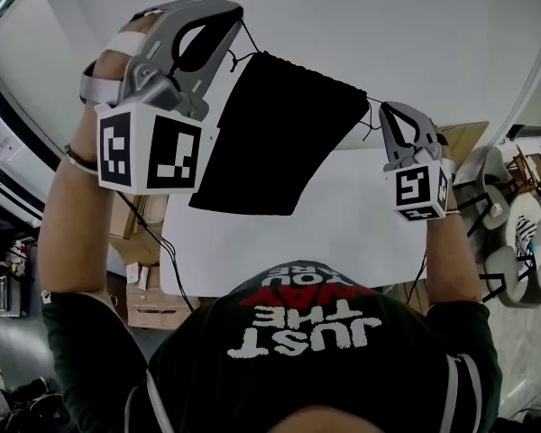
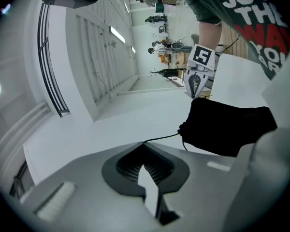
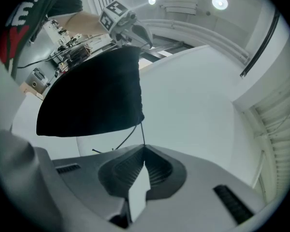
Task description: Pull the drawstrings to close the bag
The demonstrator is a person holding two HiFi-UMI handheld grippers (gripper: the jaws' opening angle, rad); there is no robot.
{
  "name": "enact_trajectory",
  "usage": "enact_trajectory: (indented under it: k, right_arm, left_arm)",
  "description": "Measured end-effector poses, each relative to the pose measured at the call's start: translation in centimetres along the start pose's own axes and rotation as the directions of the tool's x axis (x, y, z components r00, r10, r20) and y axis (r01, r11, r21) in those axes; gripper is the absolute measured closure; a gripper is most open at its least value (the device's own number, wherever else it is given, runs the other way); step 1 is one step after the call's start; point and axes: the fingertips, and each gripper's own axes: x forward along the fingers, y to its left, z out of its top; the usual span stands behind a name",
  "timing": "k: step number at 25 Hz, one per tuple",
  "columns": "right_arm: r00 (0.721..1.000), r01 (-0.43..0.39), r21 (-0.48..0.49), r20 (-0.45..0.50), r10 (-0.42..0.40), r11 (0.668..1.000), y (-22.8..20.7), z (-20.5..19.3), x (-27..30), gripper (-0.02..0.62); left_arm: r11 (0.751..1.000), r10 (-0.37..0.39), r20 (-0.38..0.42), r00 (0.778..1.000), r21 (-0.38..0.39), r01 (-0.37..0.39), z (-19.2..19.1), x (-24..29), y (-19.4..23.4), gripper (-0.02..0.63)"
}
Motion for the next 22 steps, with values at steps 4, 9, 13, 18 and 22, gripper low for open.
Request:
enact_trajectory:
  k: [4,9,13,18,22]
  right_arm:
    - [1.000,-0.022,-0.002,0.000,0.022,1.000,1.7,0.2,0.0,0.589]
    - [0.999,-0.041,0.019,-0.005,0.041,0.999,2.5,-0.2,0.1,0.589]
    - [0.998,-0.061,0.042,-0.007,0.061,0.997,3.2,-0.8,0.4,0.588]
    - [0.995,-0.095,0.095,0.025,0.093,0.991,3.6,-0.2,0.6,0.508]
    - [0.993,-0.113,0.159,0.043,0.108,0.981,3.2,0.3,1.5,0.490]
  left_arm:
    - [1.000,0.008,0.016,1.000,0.006,-0.008,0.7,-0.4,0.4,0.606]
    - [1.000,0.012,0.029,1.000,0.011,-0.013,1.4,-0.3,0.7,0.606]
    - [1.000,0.010,0.045,0.999,0.011,-0.011,2.2,-0.1,0.7,0.606]
    - [1.000,0.007,0.071,0.997,0.023,-0.009,3.4,-0.1,0.3,0.606]
    - [0.999,0.013,0.102,0.995,0.031,-0.016,3.9,-0.2,0.5,0.606]
